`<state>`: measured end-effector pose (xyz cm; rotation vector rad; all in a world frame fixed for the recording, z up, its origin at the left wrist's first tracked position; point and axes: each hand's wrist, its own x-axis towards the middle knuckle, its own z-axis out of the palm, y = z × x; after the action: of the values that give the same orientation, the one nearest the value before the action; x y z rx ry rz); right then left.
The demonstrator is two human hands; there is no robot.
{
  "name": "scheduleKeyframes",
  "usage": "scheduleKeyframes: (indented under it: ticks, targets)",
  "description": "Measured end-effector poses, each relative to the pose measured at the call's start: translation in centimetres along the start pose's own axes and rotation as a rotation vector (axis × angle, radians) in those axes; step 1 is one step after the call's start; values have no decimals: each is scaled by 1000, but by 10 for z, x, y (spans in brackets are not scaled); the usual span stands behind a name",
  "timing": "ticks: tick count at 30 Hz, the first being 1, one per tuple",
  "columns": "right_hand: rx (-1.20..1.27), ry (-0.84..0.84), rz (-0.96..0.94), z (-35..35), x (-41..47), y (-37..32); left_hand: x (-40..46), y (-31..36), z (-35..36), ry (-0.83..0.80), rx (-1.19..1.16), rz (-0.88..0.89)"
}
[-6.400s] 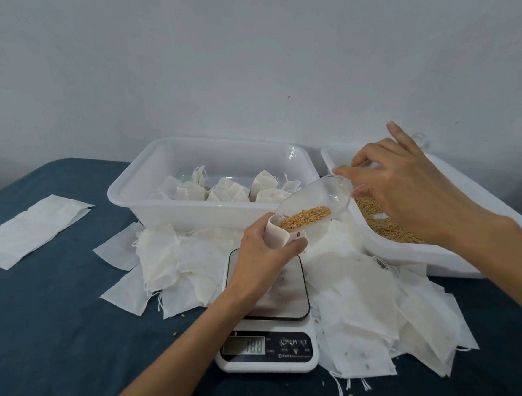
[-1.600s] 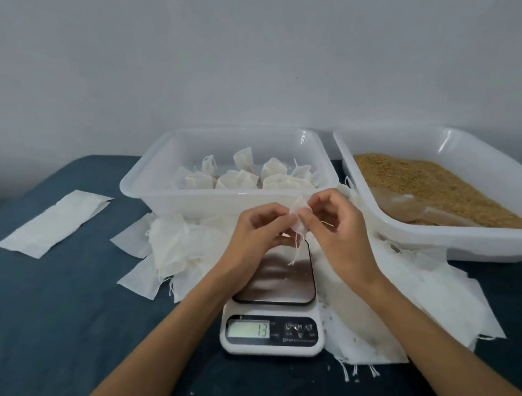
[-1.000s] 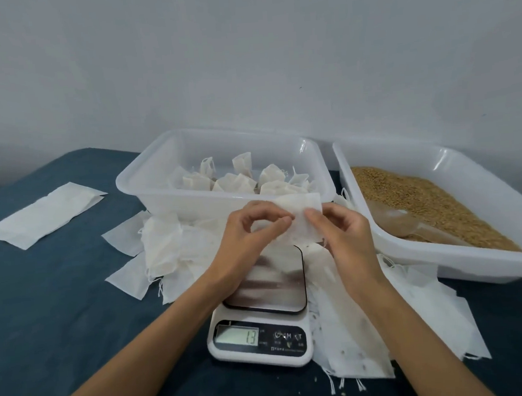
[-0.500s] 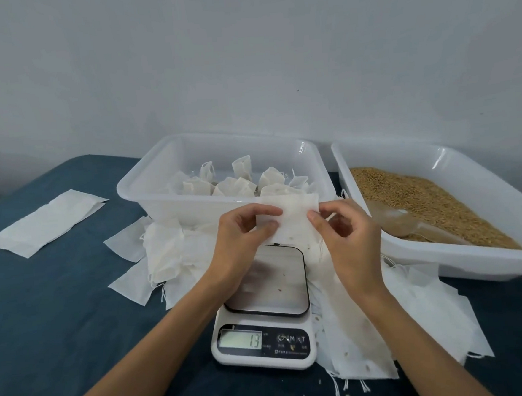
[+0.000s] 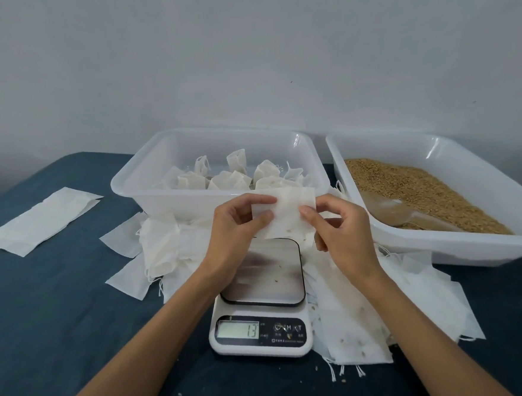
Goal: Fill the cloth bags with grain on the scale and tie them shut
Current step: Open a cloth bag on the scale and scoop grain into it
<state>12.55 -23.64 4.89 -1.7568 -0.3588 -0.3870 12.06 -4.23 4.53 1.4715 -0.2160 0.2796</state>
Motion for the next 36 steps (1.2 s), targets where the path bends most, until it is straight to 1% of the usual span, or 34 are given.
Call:
scheduleKeyframes:
  ticks: [3,6,8,11,16,20,25,28,30,34,36]
  targets:
    - [55,-10,17,-3,4,0,2,-3,0,43,-9,-7]
    - [47,-125,7,-4,4,-1,3,-5,-1,33,3,-16]
    - [45,-169,5,-3,3,-1,2,-6,-1,22,-1,-18]
    - [37,-151,9,-5,5,-2,3,-7,-3,48,-5,-16]
    - [-108,-150,-97,-5,1,-11,6,-6,-5,26,-15,-28]
    - [-84,-111,-96,-7,2,-12,9,-6,-7,68,-44,-21]
    - [-95,-161,-130,-3,-1,-14,10,-6,-8,57,-31,-2]
    - [-84,-87,-115,-5,1,-13,11,-7,-9,87,-40,-12]
    - [-79,-52,-143,-8,1,-15,12,-7,-9,92,-60,-23]
    - [-128,-88,-209,-7,0,-16,10,-7,-7,66,-80,-46]
    - [-133,-96,-207,-7,0,-15,10,-5,-7,79,-90,-56]
